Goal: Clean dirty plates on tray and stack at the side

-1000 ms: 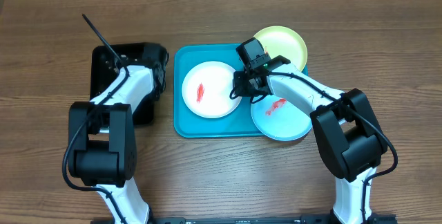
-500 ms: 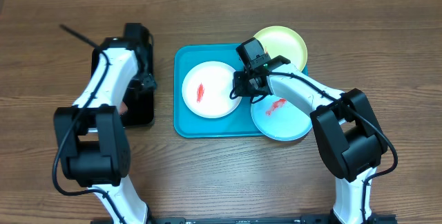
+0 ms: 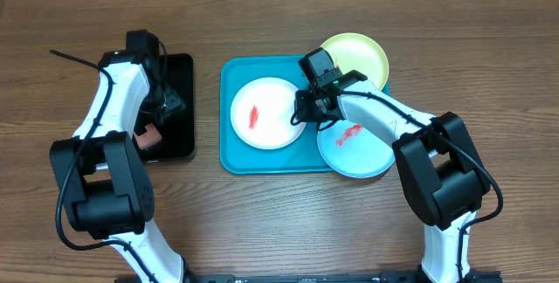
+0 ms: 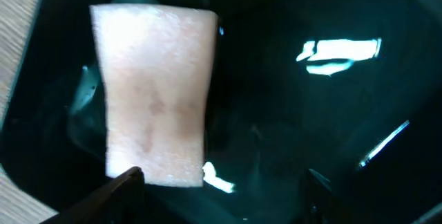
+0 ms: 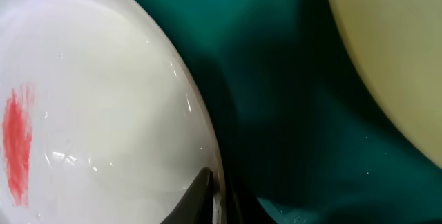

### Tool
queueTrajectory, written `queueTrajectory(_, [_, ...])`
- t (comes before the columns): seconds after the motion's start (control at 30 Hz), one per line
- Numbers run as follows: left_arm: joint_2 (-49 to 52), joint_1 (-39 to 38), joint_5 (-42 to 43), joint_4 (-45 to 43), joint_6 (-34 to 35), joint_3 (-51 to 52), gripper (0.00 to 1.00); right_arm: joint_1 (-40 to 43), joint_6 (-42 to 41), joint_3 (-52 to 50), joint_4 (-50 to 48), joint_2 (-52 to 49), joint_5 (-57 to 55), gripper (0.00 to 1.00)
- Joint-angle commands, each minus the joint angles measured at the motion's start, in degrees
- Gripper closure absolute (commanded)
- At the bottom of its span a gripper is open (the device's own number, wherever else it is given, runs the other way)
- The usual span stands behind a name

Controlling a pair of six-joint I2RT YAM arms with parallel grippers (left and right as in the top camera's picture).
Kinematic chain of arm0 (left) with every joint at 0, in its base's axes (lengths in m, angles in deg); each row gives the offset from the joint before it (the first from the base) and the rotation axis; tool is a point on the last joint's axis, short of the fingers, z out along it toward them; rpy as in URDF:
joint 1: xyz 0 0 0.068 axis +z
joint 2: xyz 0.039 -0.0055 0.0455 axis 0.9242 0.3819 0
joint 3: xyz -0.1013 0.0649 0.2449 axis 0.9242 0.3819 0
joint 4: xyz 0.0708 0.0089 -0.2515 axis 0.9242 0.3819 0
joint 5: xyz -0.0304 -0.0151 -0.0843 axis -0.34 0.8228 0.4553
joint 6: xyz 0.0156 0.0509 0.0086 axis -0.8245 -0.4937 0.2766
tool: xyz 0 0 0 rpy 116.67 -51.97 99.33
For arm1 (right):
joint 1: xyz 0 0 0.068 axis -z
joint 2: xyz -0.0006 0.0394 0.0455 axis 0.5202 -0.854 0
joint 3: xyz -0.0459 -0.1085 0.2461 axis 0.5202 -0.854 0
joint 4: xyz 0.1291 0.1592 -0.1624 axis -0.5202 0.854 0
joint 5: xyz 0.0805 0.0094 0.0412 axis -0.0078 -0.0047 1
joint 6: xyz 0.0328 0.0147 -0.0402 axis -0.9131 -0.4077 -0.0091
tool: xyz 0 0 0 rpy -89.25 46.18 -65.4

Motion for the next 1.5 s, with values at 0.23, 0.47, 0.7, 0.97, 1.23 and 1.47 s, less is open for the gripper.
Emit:
queueTrajectory(0.23, [-0.5,3.9,-2.6,-2.2,-3.7,1.1,0.42,-0.2,0.1,-0.4,-0.5,-0.2,-0.4,0.9])
queueTrajectory(0.47, [-0.5,4.1,-1.7,-9.3,-7.1,6.2,0.51,-0.2,0.1,-0.4,-0.4,-0.2,-0.4,0.9])
queueTrajectory(0.7, [-0.4,4.1,-1.2,-11.5,-7.1,9.2,0.6,-0.2,0.1,-0.4,-0.4,-0.2,-0.4,0.9])
queueTrajectory(0.97, [-0.5,4.1,-1.3,-11.6,-7.2,8.7,0.61,-0.2,0.1,-0.4,-0.4,-0.2,-0.4,0.9])
queueTrajectory(1.23, [-0.7,4.3,-1.2,-1.6,-5.0,-1.3,0.43,-0.2,0.1,-0.4,-0.4,-0.2,-0.4,0.9])
queueTrajectory(1.47, [-0.7,5.6,-1.3,0.8,-1.8,-2.0,0.43,-0.2,0.1,-0.4,-0.3,-0.2,-0.4,0.9])
